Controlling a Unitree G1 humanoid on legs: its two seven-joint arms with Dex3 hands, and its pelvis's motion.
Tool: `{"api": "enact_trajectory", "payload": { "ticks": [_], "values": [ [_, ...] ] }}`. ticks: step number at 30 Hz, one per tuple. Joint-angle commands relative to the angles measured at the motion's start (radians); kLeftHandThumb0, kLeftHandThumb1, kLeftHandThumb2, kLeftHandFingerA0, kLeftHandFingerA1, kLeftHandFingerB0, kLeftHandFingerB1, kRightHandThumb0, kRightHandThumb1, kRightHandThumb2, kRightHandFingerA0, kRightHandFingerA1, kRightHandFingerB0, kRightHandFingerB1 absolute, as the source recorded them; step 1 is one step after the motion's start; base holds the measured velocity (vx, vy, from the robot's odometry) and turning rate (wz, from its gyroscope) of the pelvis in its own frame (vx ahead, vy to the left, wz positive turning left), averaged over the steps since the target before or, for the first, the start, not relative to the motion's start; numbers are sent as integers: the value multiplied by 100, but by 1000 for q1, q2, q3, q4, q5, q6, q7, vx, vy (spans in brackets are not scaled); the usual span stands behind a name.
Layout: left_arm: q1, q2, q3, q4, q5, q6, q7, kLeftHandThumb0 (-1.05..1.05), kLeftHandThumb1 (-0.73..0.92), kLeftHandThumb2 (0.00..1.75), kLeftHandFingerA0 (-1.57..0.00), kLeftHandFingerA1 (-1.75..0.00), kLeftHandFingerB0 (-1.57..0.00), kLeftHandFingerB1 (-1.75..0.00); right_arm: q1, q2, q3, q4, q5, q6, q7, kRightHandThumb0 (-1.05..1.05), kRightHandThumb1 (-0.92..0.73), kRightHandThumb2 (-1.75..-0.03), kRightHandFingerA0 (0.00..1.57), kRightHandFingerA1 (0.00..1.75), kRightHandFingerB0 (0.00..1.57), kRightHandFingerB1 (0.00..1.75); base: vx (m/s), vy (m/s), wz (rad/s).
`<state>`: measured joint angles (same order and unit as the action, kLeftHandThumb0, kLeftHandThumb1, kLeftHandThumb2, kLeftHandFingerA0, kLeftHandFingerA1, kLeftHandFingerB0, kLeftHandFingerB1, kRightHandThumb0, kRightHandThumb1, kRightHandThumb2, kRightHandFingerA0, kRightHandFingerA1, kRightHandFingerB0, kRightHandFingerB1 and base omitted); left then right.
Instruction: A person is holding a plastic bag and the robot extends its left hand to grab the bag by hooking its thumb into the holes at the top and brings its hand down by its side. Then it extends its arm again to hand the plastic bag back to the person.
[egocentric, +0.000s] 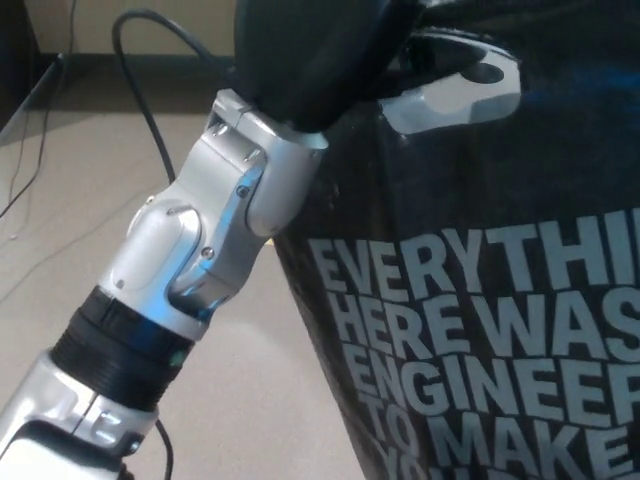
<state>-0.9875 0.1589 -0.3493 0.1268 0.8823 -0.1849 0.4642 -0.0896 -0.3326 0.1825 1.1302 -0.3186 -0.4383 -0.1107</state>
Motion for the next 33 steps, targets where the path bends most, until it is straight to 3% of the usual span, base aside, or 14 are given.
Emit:
{"api": "enact_trajectory", "payload": {
  "ticks": [1, 8, 9, 17, 20, 21, 23, 27, 28, 29, 30, 31, 32, 33],
  "values": [
    [115, 112, 35, -120, -156, 249, -582, -86, 43, 57, 0, 0, 0, -5, -5, -15, 1, 4, -4, 29, 13, -34, -68, -61, 74, 65, 66, 44, 0, 0, 0],
    [153, 134, 37, -166, -188, 264, -660, -94, 39, 67, 0, 0, 0, 0, 4, -15, 5, 5, -4, 16, 19, -32, -68, -61, 73, 61, 65, 44, 0, 0, 0],
    [155, 143, 42, -175, -214, 259, -681, -72, 40, 84, 0, 0, 0, 0, -2, -16, 7, 8, -7, 20, 20, -33, -68, -61, 74, 61, 65, 43, 0, 0, 0],
    [206, 205, 76, -260, -316, 255, -776, -99, 45, 67, 0, 0, 0, 0, -1, -17, 7, 13, -7, 16, 18, -33, -68, -61, 74, 63, 66, 44, 0, 0, 0],
    [298, 242, 145, -308, -400, 201, -737, -95, 53, 57, 0, 0, 0, 0, -13, -17, 12, 10, -12, 32, 21, -33, -68, -61, 74, 63, 65, 44, 0, 0, 0],
    [334, 258, 170, -310, -422, 161, -709, -81, 42, 87, 0, -3, 0, 0, -17, -16, 11, 13, -10, 32, 24, -33, -68, -61, 74, 62, 65, 44, 0, 0, 0],
    [411, 284, 215, -324, -459, 100, -673, -82, 45, 87, 0, -2, 0, 0, -21, -18, 10, 15, -10, 38, 24, -33, -68, -60, 74, 63, 66, 44, 0, 0, 0],
    [644, 307, 315, -316, -532, -74, -557, -64, 36, 81, 0, -18, 0, -17, -14, -23, 2, 15, -4, 22, 18, -32, -67, -60, 75, 69, 67, 44, 0, 0, 0],
    [697, 308, 338, -282, -560, -144, -524, -68, 47, 55, -1, -26, -3, -26, -17, -26, -2, 16, -1, 17, 16, -32, -67, -60, 75, 68, 66, 44, 0, 0, 0],
    [717, 308, 348, -260, -575, -179, -513, -68, 47, 55, -1, -26, -3, -26, -22, -27, -4, 17, 0, 16, 15, -32, -67, -60, 75, 68, 66, 44, 0, 0, 0],
    [773, 297, 373, -249, -595, -183, -505, -65, 43, 78, -8, -25, -8, -25, -31, -28, -12, 18, 9, 22, 18, -31, -67, -60, 75, 61, 65, 43, 0, 0, 0],
    [808, 286, 388, -229, -602, -206, -482, -68, 44, 77, -6, -38, 0, -30, -31, -29, -12, 15, 8, 28, 16, -31, -68, -61, 75, 62, 63, 43, 0, 0, 0],
    [850, 276, 404, -211, -611, -237, -462, -33, 22, 83, 0, -48, 0, -47, -28, -27, -13, 13, 8, 29, 11, -30, -68, -61, 75, 62, 63, 42, 0, 0, 0],
    [886, 268, 418, -198, -619, -263, -449, -33, 22, 83, 0, -48, 0, -47, -23, -24, -14, 14, 9, 27, 7, -30, -68, -61, 75, 62, 63, 42, 0, 0, 0]
  ]
}}
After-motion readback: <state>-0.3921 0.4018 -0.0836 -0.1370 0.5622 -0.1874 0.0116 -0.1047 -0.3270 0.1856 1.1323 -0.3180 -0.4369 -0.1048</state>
